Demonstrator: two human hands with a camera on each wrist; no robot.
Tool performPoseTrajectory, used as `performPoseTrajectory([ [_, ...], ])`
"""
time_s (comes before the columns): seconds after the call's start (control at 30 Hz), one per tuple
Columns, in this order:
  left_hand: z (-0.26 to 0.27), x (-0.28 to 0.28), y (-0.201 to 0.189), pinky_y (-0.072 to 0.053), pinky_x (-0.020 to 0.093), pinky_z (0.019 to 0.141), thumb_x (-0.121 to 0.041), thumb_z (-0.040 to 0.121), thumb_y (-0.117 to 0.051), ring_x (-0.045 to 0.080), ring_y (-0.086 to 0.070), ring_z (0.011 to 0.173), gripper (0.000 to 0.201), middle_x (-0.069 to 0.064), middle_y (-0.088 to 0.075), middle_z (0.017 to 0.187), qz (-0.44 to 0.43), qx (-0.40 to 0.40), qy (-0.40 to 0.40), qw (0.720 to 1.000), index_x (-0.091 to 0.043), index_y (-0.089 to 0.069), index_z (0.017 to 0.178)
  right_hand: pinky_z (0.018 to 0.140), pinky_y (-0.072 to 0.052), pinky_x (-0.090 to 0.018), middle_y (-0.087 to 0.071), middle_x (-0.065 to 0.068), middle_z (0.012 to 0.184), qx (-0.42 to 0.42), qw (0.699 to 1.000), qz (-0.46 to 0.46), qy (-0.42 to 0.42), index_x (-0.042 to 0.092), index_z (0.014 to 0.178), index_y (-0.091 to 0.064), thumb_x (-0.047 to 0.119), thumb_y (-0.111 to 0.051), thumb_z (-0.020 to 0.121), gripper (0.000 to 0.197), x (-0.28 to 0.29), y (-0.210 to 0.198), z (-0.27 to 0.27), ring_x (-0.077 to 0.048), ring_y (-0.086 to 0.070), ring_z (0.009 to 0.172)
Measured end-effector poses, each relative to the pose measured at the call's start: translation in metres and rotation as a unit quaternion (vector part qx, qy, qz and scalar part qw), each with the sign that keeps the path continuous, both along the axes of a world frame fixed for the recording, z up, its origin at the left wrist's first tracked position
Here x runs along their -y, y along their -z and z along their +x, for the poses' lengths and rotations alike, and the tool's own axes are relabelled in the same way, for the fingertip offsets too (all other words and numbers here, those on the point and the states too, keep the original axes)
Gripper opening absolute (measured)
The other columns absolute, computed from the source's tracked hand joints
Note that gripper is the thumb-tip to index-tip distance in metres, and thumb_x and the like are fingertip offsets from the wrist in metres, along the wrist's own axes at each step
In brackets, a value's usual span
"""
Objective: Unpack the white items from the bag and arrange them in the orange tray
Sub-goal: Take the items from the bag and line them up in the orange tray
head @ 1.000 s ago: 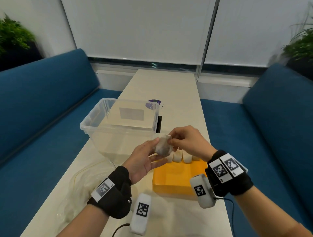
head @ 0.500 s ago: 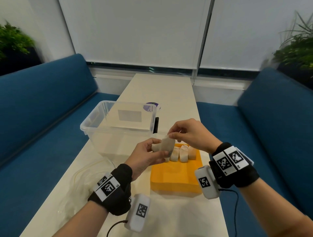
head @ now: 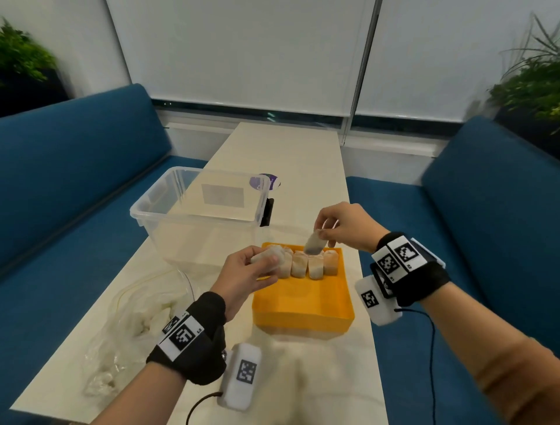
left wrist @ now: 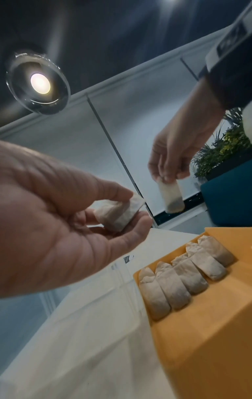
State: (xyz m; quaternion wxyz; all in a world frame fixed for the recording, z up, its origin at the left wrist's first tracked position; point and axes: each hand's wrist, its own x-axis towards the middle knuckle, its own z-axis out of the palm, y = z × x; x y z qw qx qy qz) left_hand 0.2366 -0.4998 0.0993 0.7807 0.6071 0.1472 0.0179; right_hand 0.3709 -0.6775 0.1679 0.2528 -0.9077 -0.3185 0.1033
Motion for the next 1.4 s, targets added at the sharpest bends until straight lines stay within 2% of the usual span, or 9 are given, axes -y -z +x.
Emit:
performPoseTrajectory([
  [0.23,-0.002,0.002,0.003,-0.052,0.029,0.084,-0.018,0.092,-0.062,0.022,-0.061,0.104,0.009,0.011,-0.066,0.11,0.041,-0.015,-0.035,0.998,-0.011,-0.064,0.098,0.064,-0.047,-0.016,-0.071,-0.008,0.089,-0.032,0.989,-0.146,0.017,0.005,0.099,-0.067,0.014,-0.06,0.088,0.016,0.003,0.052,0.024,-0.012,-0.061,0.075],
  [0.33,0.0,0.001,0.001,-0.049,0.028,0.081,-0.02,0.092,-0.062,0.021,-0.06,0.105,0.011,0.011,-0.065,0.111,0.054,-0.018,-0.037,0.998,-0.013,-0.064,0.1,0.068,-0.054,-0.024,-0.07,-0.01,0.081,-0.07,0.981,-0.18,0.001,0.001,0.099,-0.067,0.011,-0.053,0.09,0.019,0.001,0.063,0.024,-0.015,-0.063,0.066],
  [0.43,0.001,0.0,0.0,-0.051,0.027,0.08,-0.02,0.092,-0.062,0.021,-0.061,0.104,0.012,0.008,-0.067,0.109,0.051,-0.026,-0.041,0.997,-0.013,-0.064,0.102,0.059,-0.055,-0.026,-0.071,-0.015,0.08,-0.097,0.972,-0.212,-0.011,0.001,0.102,-0.065,0.007,-0.055,0.09,0.017,-0.003,0.073,0.026,-0.02,-0.065,0.057],
  [0.57,0.0,-0.001,-0.002,-0.052,0.025,0.074,-0.019,0.092,-0.062,0.022,-0.064,0.102,0.014,0.008,-0.068,0.109,0.052,-0.031,-0.041,0.997,-0.011,-0.063,0.104,0.07,-0.055,-0.031,-0.068,-0.009,0.095,0.024,0.95,-0.312,0.015,0.01,0.1,-0.069,0.013,-0.067,0.084,0.017,-0.01,0.085,0.032,-0.025,-0.064,0.074],
  [0.73,-0.003,-0.003,-0.003,-0.052,0.026,0.075,-0.018,0.092,-0.062,0.019,-0.064,0.095,0.012,0.007,-0.069,0.106,0.052,-0.033,-0.042,0.997,-0.012,-0.063,0.102,0.065,-0.047,-0.029,-0.057,-0.001,0.084,0.119,0.912,-0.392,0.019,0.017,0.092,-0.058,0.021,-0.075,0.072,0.027,-0.017,0.092,0.037,-0.023,-0.066,0.086],
  [0.87,-0.005,-0.006,0.0,-0.052,0.025,0.074,-0.02,0.092,-0.062,0.019,-0.065,0.096,0.014,0.006,-0.069,0.106,0.055,-0.04,-0.044,0.997,-0.012,-0.063,0.104,0.076,-0.046,-0.029,-0.064,-0.006,0.106,0.149,0.908,-0.389,0.041,0.011,0.112,-0.058,0.008,-0.051,0.094,0.021,-0.02,0.095,0.049,-0.025,-0.064,0.098],
  [1.13,-0.005,-0.01,0.004,-0.055,0.026,0.077,-0.019,0.091,-0.063,0.024,-0.063,0.103,0.015,0.011,-0.067,0.111,0.047,-0.052,-0.039,0.997,-0.011,-0.063,0.104,0.074,-0.045,-0.031,-0.062,-0.008,0.108,0.126,0.932,-0.331,0.074,0.012,0.113,-0.057,0.011,-0.052,0.093,0.021,-0.016,0.089,0.052,-0.026,-0.063,0.097],
  [1.3,0.001,-0.01,0.002,-0.058,0.037,0.085,-0.02,0.094,-0.059,0.032,-0.064,0.109,0.02,0.016,-0.062,0.12,0.014,-0.059,-0.043,0.997,-0.008,-0.059,0.111,0.072,-0.047,-0.031,-0.065,-0.005,0.103,0.093,0.981,-0.159,0.057,0.016,0.099,-0.066,0.024,-0.054,0.091,0.016,-0.023,0.058,0.037,-0.023,-0.062,0.089],
  [1.4,0.002,-0.008,-0.004,-0.058,0.042,0.085,-0.017,0.098,-0.053,0.032,-0.069,0.102,0.013,0.018,-0.068,0.114,-0.045,-0.059,-0.023,0.997,-0.007,-0.056,0.105,0.067,-0.052,-0.024,-0.067,-0.003,0.095,0.019,1.0,-0.011,-0.015,0.016,0.098,-0.068,0.031,-0.058,0.091,0.02,-0.033,0.032,0.012,-0.012,-0.06,0.068],
])
